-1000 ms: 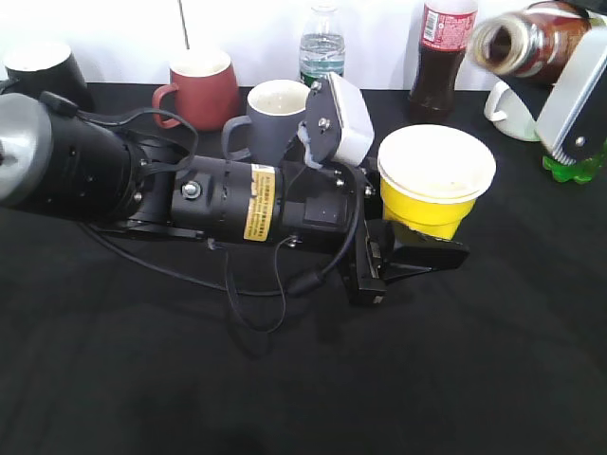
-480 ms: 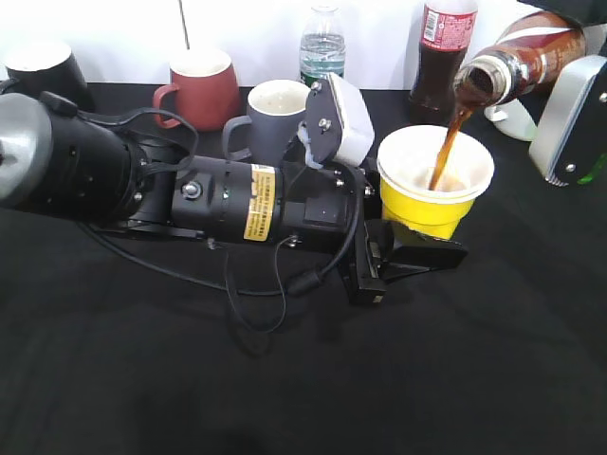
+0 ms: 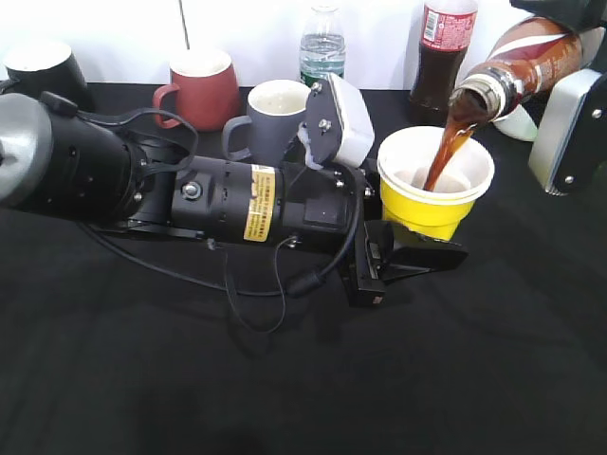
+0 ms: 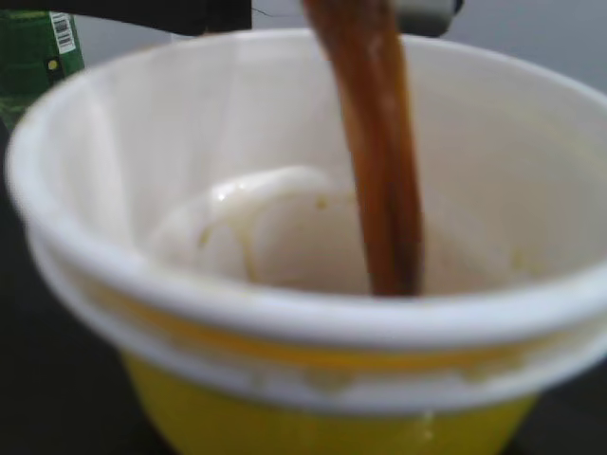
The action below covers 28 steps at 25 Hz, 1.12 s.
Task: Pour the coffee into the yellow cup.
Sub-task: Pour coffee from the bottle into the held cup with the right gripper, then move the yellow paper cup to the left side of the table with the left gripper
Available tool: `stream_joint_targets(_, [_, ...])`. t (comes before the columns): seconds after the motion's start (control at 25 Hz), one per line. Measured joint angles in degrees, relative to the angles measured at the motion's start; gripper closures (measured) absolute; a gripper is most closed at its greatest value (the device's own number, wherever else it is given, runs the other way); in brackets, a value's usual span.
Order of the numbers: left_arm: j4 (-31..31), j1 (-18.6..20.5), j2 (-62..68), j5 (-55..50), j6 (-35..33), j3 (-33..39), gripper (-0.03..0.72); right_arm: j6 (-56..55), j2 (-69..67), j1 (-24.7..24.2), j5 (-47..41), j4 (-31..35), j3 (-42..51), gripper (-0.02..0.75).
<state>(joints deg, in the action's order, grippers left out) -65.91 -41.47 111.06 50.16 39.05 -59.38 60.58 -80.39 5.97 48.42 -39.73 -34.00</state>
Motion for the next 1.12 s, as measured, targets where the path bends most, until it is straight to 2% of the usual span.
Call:
stream_joint_targets(0.76, [-2.47, 0.00, 0.00, 0.00, 0.00, 0.00, 0.246, 6.17, 0.00, 0.00, 0.35, 1.97, 0.00, 0.210])
stream_joint_targets(0.84, [1.47, 0.00, 0.00, 0.00, 0.00, 0.00, 0.246, -0.07, 0.00, 0.00, 0.36, 0.54, 0.00, 0.210])
stream_joint_targets(0.92, [4.35, 0.00, 0.00, 0.12, 0.00, 0.00, 0.246, -11.92, 0.00, 0.00, 0.36, -3.05, 0.00, 0.210])
stream_joint_targets(1.04, [4.65, 0.00, 0.00, 1.75, 0.00, 0.00, 0.246, -36.89, 0.00, 0.00, 0.36, -3.49, 0.00, 0.210])
stream_joint_targets(1.12, [5.38, 0.00, 0.00, 2.12, 0.00, 0.00, 0.246, -58.00, 0.00, 0.00, 0.36, -3.49, 0.00, 0.210])
